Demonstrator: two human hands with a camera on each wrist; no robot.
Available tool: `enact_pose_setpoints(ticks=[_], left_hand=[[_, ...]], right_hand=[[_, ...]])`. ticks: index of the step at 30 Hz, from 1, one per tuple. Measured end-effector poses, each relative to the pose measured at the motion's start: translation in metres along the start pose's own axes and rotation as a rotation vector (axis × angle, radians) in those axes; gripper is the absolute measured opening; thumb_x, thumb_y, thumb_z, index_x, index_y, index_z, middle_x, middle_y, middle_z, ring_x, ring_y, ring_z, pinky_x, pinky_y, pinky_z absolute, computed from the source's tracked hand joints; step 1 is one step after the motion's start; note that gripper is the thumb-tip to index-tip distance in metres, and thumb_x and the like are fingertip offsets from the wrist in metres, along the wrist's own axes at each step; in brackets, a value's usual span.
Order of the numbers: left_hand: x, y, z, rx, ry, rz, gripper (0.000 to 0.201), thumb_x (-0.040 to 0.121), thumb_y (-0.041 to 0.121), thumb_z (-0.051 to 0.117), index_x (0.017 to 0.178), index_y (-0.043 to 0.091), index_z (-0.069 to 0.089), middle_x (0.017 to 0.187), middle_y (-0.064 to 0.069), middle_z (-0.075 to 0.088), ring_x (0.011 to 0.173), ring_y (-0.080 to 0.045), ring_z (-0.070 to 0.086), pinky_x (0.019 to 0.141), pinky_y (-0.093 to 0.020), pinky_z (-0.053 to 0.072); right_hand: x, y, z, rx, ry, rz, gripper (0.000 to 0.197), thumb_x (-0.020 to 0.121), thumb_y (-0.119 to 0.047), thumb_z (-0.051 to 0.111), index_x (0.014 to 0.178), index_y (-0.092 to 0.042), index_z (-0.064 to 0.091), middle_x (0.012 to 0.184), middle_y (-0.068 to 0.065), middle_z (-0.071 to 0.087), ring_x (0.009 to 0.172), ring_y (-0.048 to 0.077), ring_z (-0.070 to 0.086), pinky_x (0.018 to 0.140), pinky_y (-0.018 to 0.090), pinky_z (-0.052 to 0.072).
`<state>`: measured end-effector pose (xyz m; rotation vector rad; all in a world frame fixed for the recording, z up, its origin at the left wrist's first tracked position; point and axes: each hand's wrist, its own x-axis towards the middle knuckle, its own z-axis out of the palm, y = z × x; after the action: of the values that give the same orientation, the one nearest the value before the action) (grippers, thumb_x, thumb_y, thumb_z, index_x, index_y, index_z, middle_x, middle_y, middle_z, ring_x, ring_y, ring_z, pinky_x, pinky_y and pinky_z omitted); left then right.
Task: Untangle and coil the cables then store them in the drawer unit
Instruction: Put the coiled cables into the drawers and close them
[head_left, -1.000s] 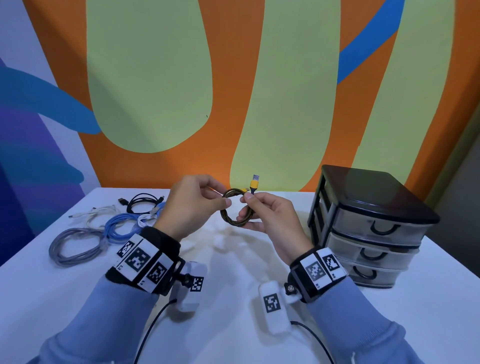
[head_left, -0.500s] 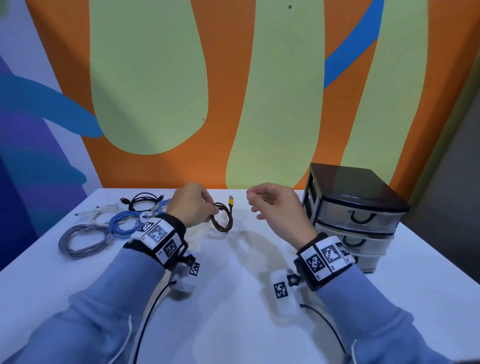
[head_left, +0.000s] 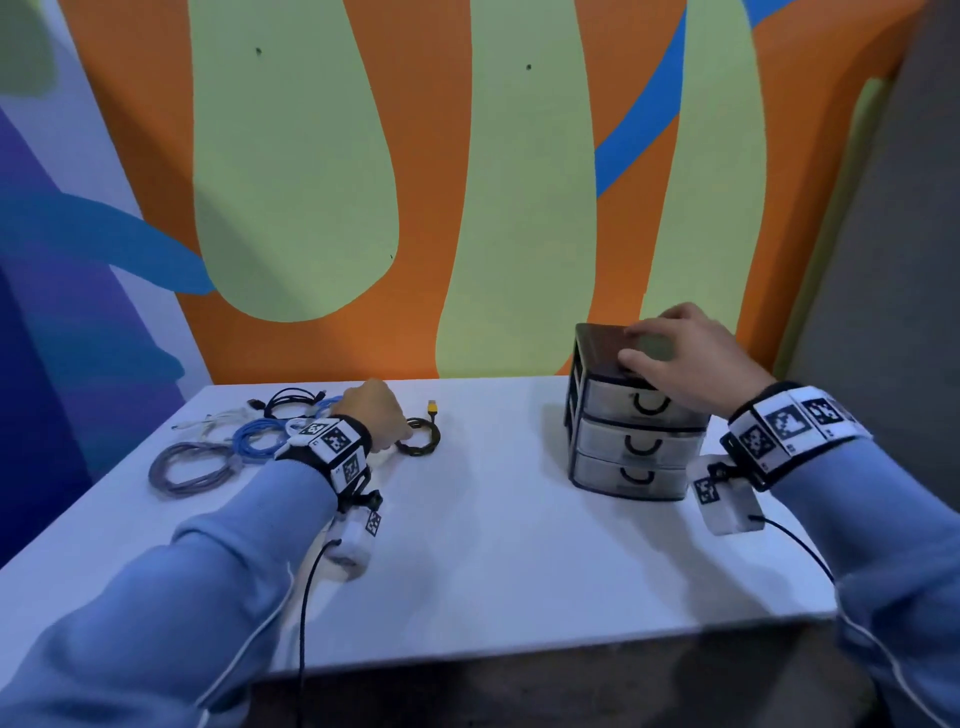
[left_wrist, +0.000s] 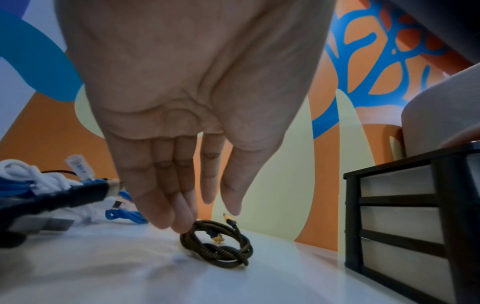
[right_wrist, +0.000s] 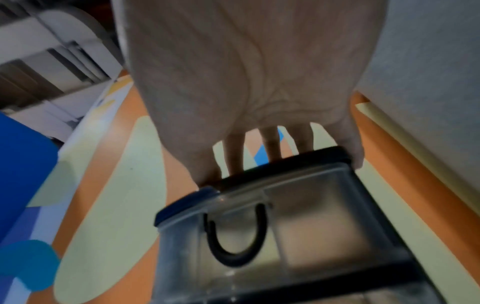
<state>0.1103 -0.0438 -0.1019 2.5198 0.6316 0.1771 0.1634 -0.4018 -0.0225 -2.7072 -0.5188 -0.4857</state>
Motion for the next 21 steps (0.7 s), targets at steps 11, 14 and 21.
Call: enact_pose_setpoints(ticks=[11,14,21], left_hand=[[-0.037,0.015,-0.002,-0.002,0.100,0.260,0.016,0.092,0.029,0.077,0.104,0.019,0.076,0.092,-0.003,0.076,0.088,-0.025,0.072,0.082,-0.040,0.061],[-0.046,0.024,0.002,-0.021,0.112,0.349,0.021,0.094,0.032,0.075,0.113,0.023,0.074,0.096,0.002,0.074,0.094,-0.024,0.070,0.086,-0.040,0.059],[-0.070,0.056,0.025,0.154,0.074,0.614,0.051,0.100,0.031,0.065,0.149,0.032,0.052,0.131,-0.004,0.066,0.116,-0.031,0.064,0.095,-0.044,0.055]], right_hand=[[0.015,-0.029,0.015,0.003,-0.238,-0.055,0.042,0.103,-0.042,0.042,0.144,-0.037,0.053,0.147,-0.001,0.058,0.128,0.029,0.054,0.103,0.043,0.046],[0.026,-0.044,0.028,0.066,-0.227,-0.091,0.038,0.105,-0.046,0.045,0.140,-0.035,0.057,0.141,-0.002,0.062,0.119,0.025,0.059,0.095,0.039,0.050],[0.050,-0.062,0.052,0.169,-0.200,-0.118,0.042,0.106,-0.047,0.048,0.143,-0.034,0.061,0.114,-0.010,0.068,0.140,0.019,0.042,0.102,0.041,0.046]])
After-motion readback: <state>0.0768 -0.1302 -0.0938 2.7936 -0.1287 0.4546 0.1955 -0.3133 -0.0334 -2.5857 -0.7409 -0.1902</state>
